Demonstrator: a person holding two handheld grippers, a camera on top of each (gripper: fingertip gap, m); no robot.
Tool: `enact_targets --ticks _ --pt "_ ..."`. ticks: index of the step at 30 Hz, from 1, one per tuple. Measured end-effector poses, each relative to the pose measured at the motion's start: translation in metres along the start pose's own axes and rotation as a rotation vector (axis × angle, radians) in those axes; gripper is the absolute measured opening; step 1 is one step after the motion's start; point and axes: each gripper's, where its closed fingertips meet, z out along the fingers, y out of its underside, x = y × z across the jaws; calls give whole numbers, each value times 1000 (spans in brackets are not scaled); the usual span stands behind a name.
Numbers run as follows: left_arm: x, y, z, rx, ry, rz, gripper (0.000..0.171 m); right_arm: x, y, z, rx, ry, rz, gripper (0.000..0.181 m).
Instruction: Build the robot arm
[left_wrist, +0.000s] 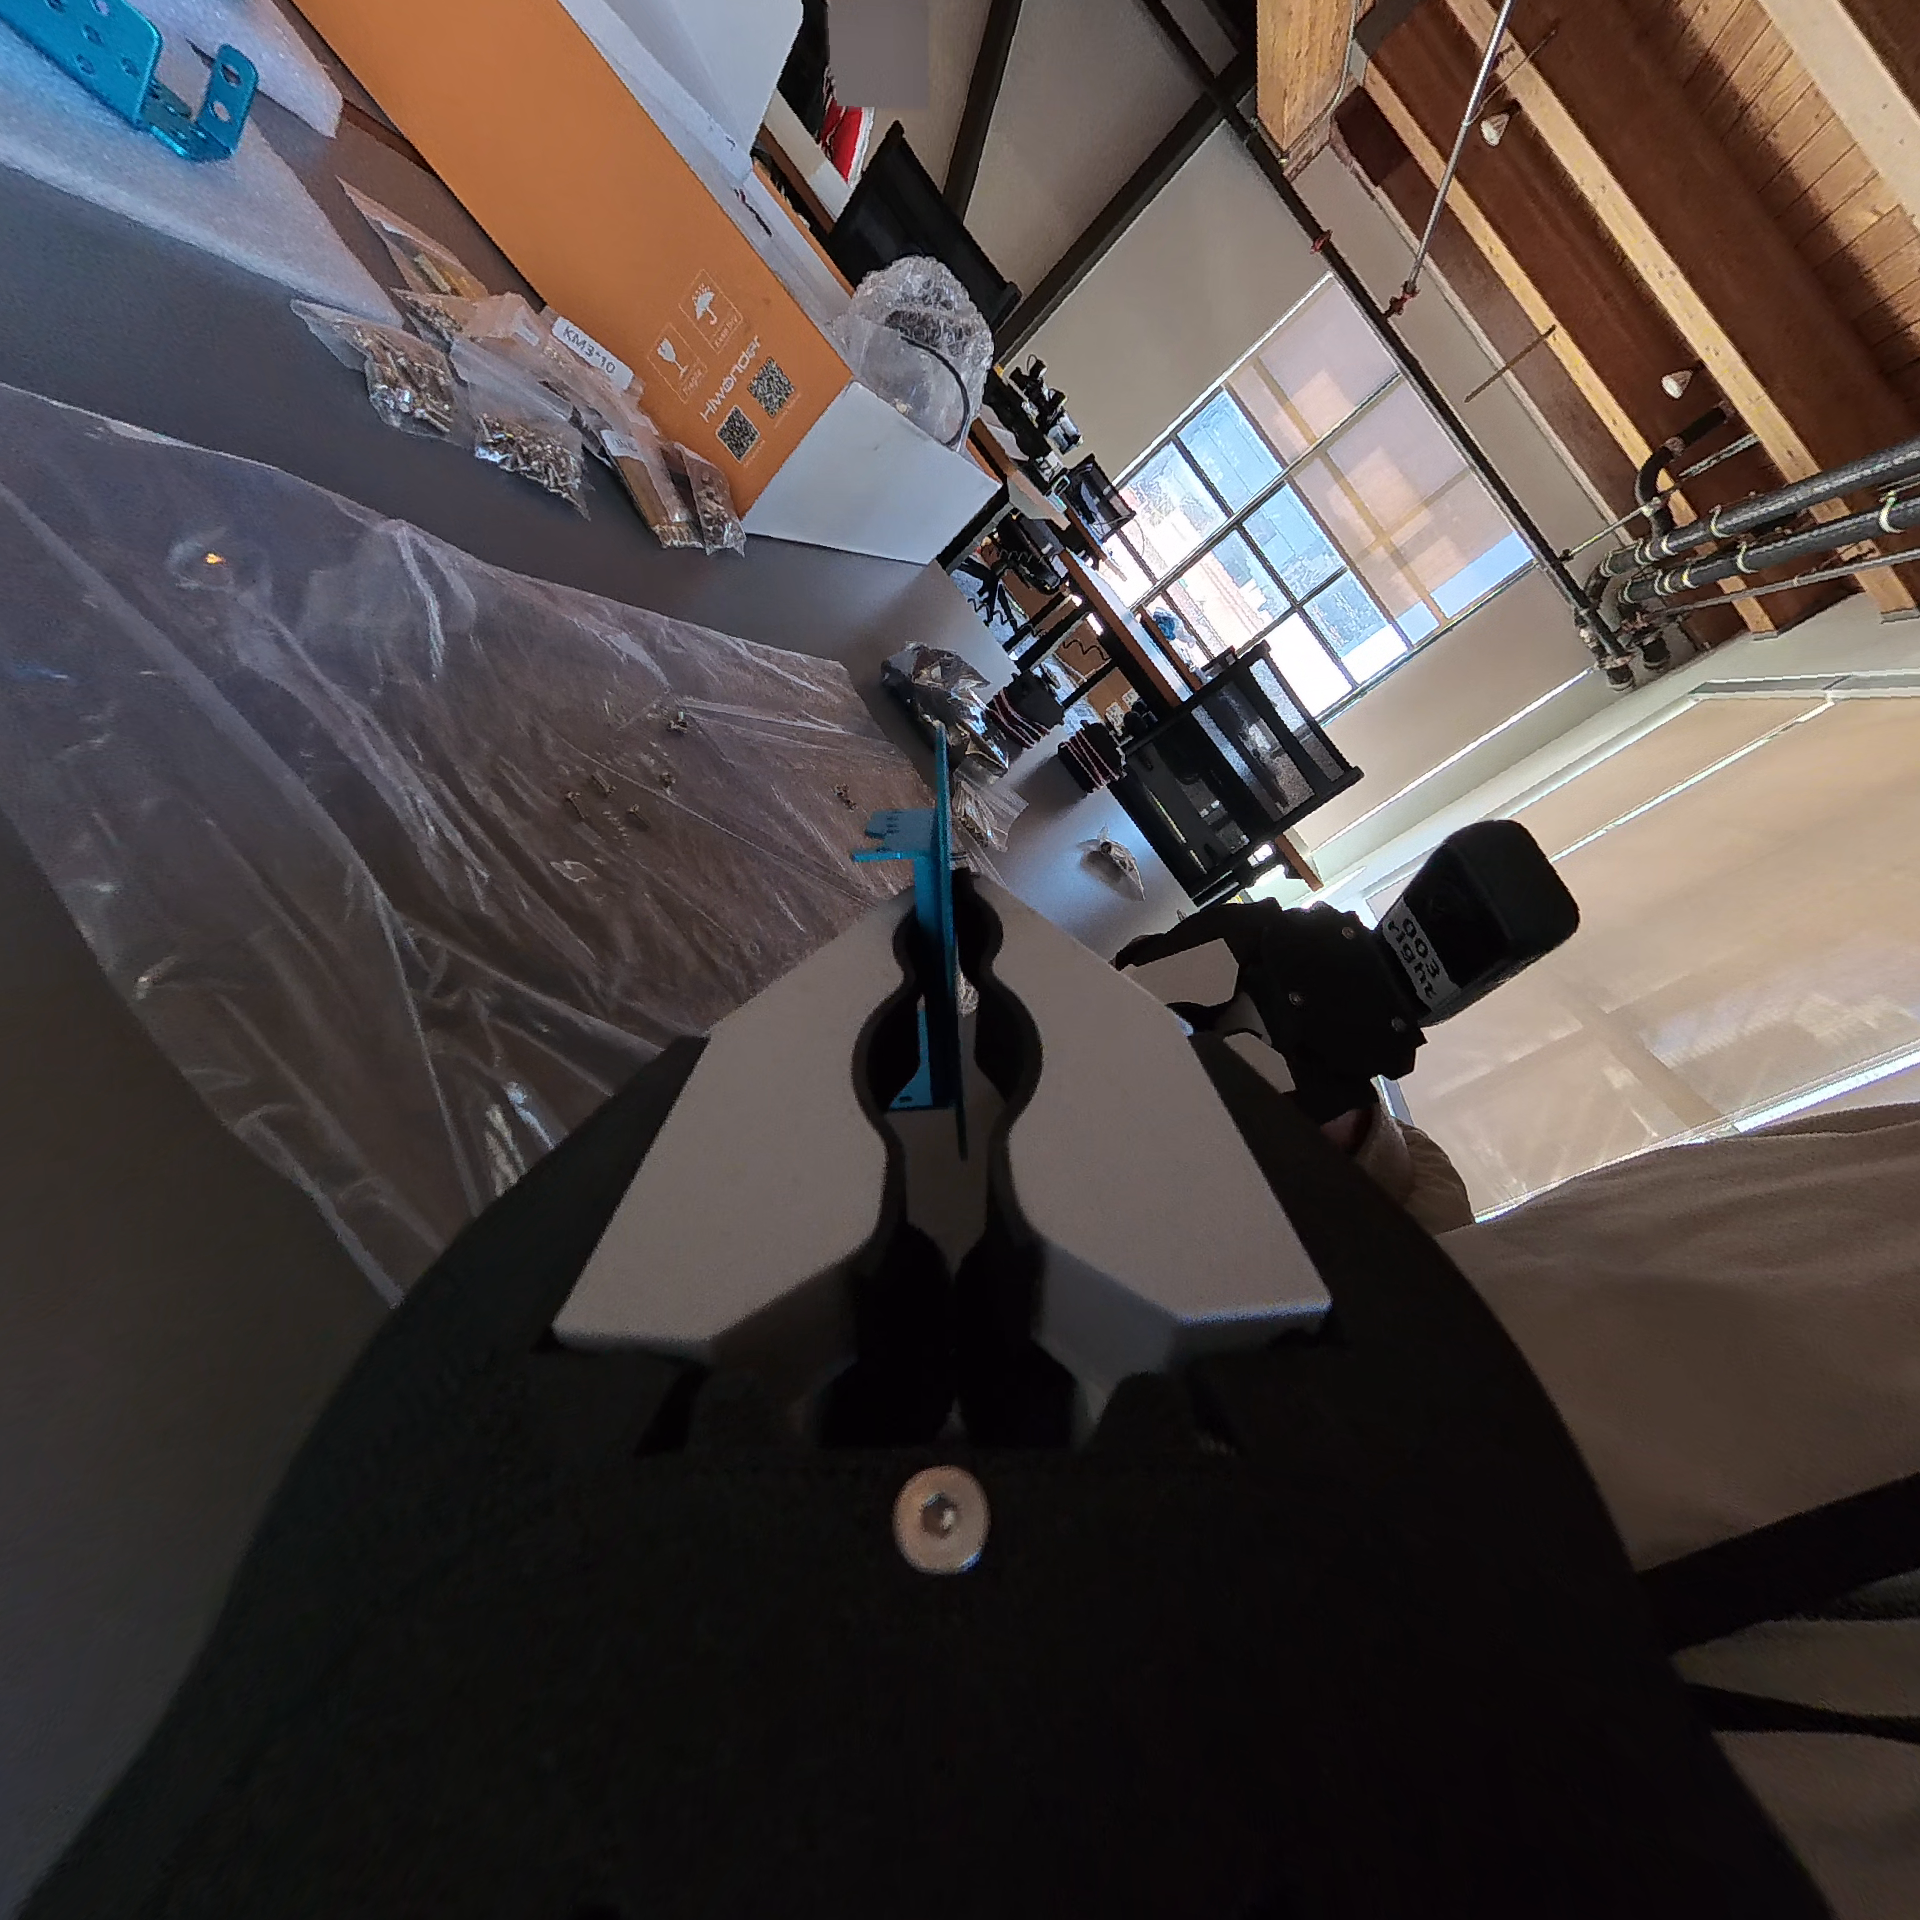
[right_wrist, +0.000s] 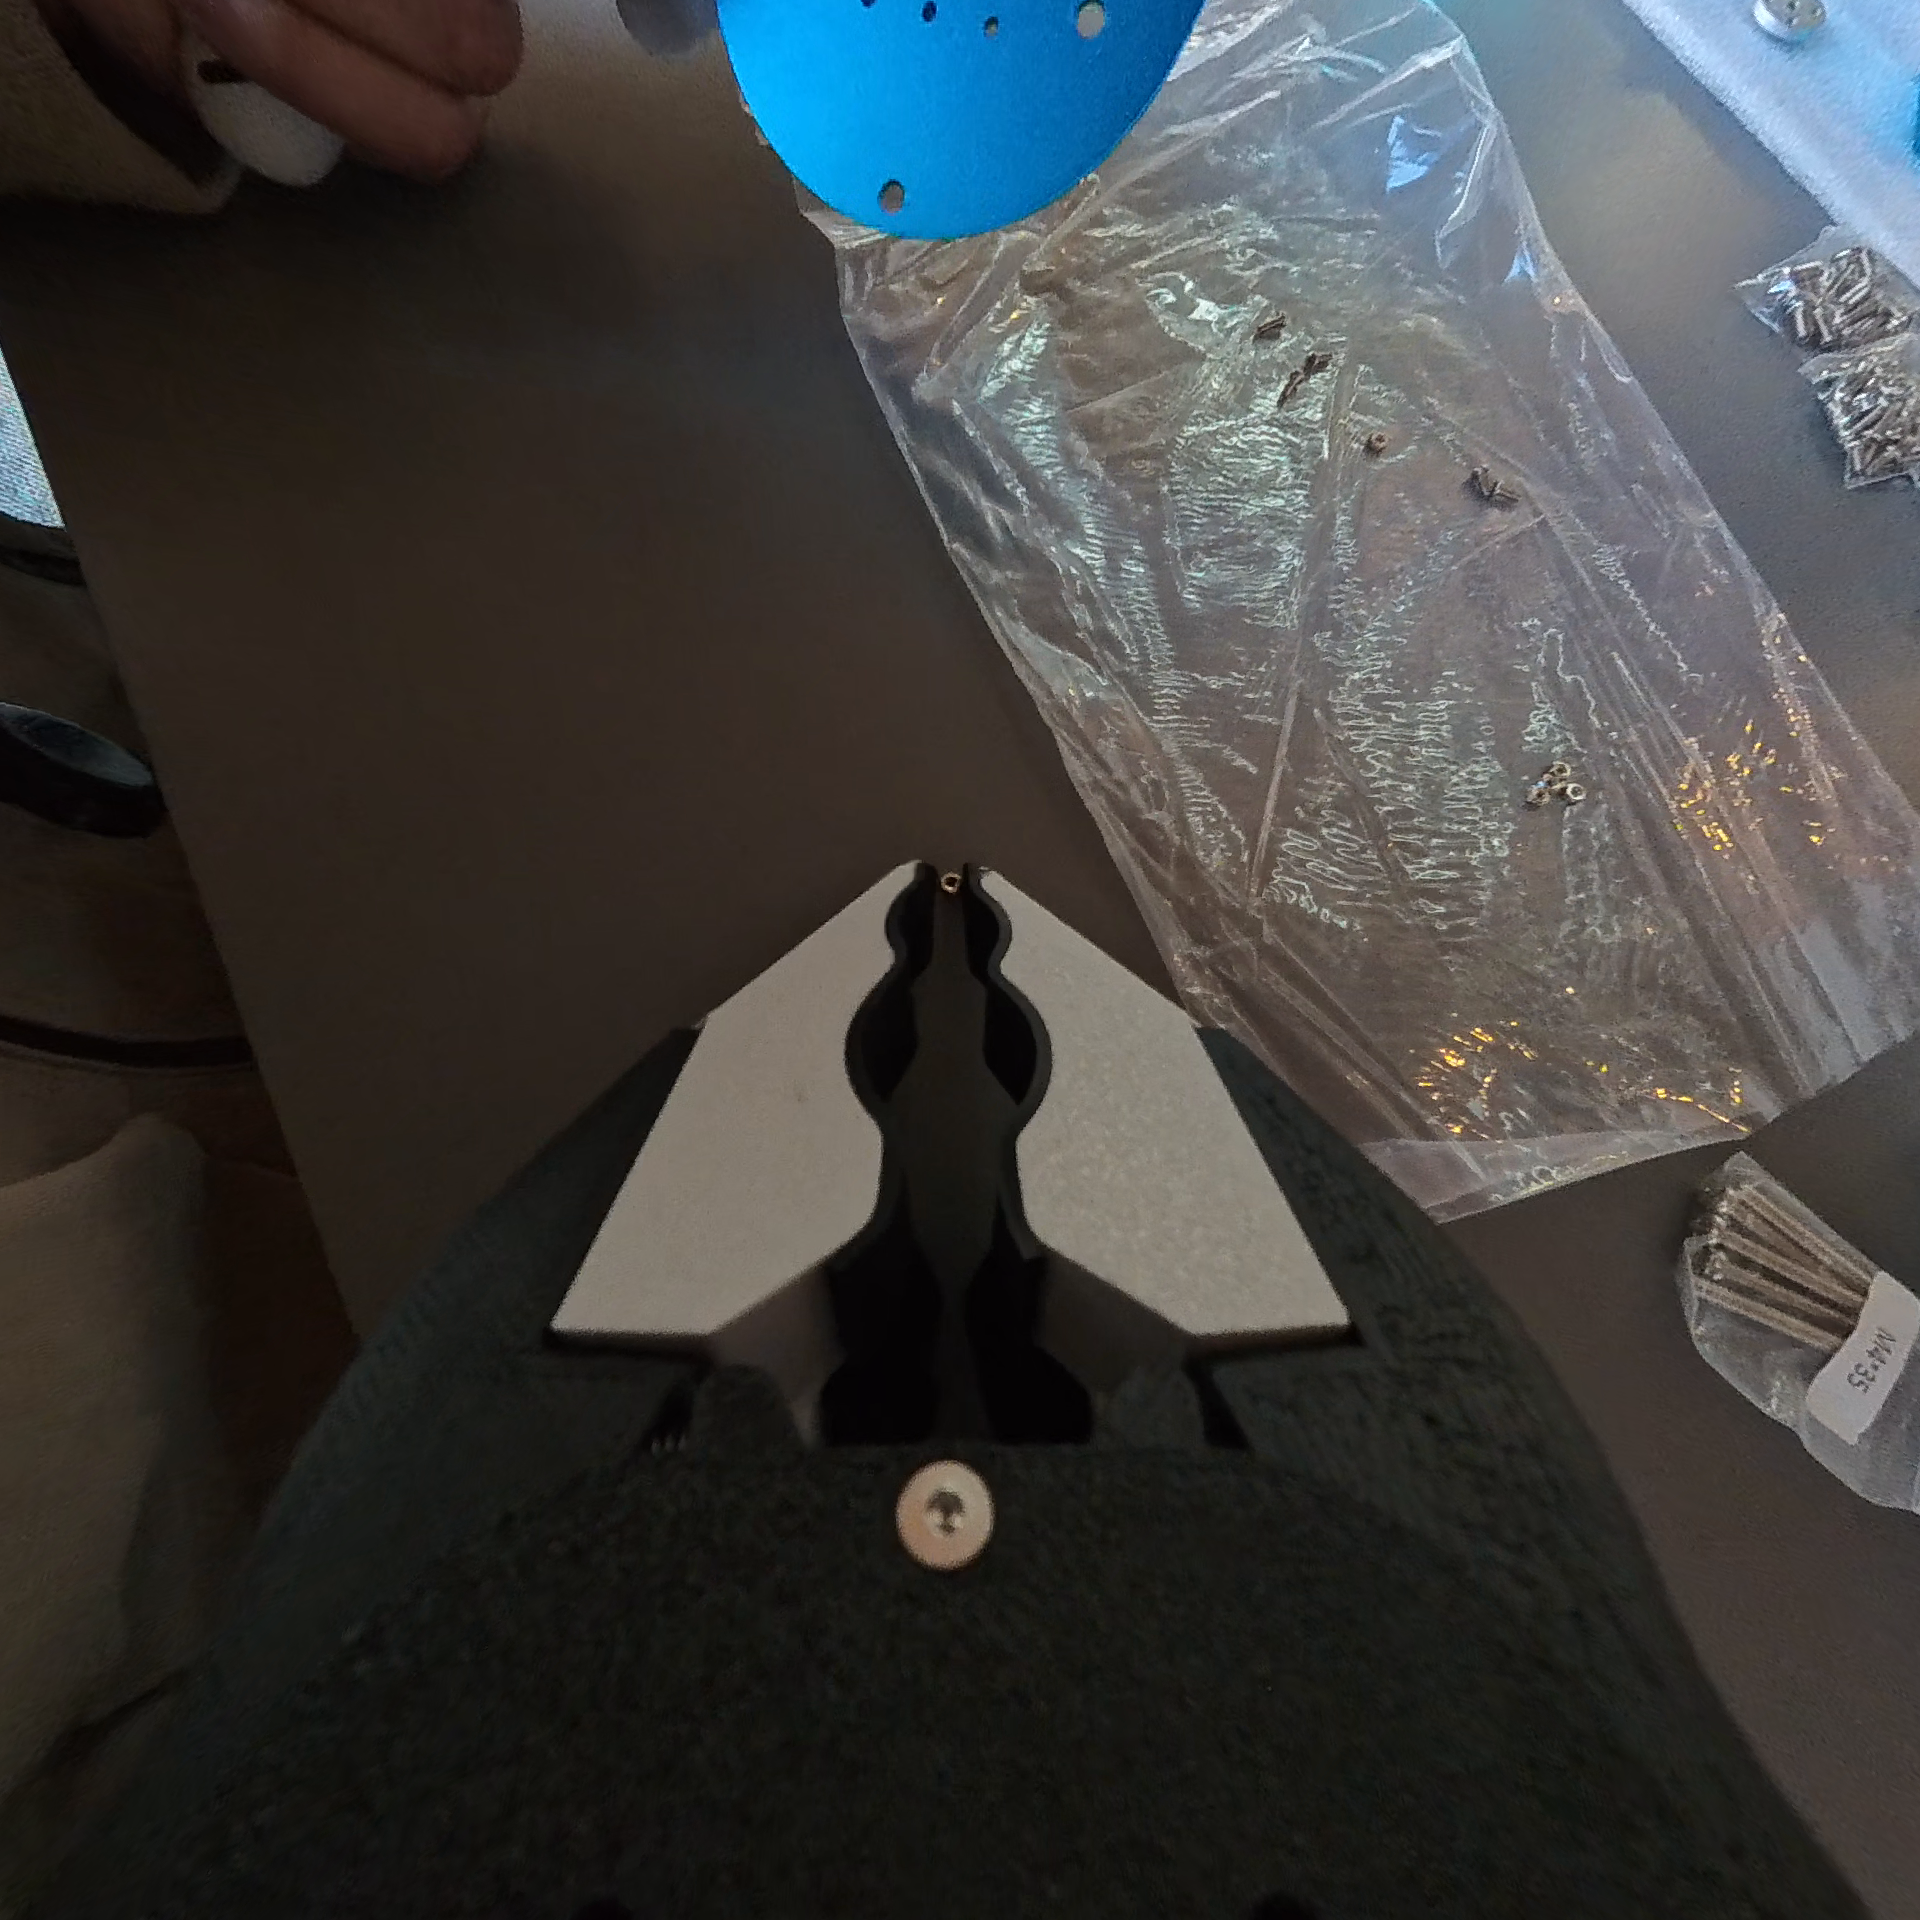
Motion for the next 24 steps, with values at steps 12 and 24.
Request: enact_targets --ticks 12,24 --pt "-1 5 4 -34 -3 -11 1 5 -6 -3 45 44 -76 2" --pt "16 19 23 -103 114 -170 1 20 -114 -8 351 17 -219 2"
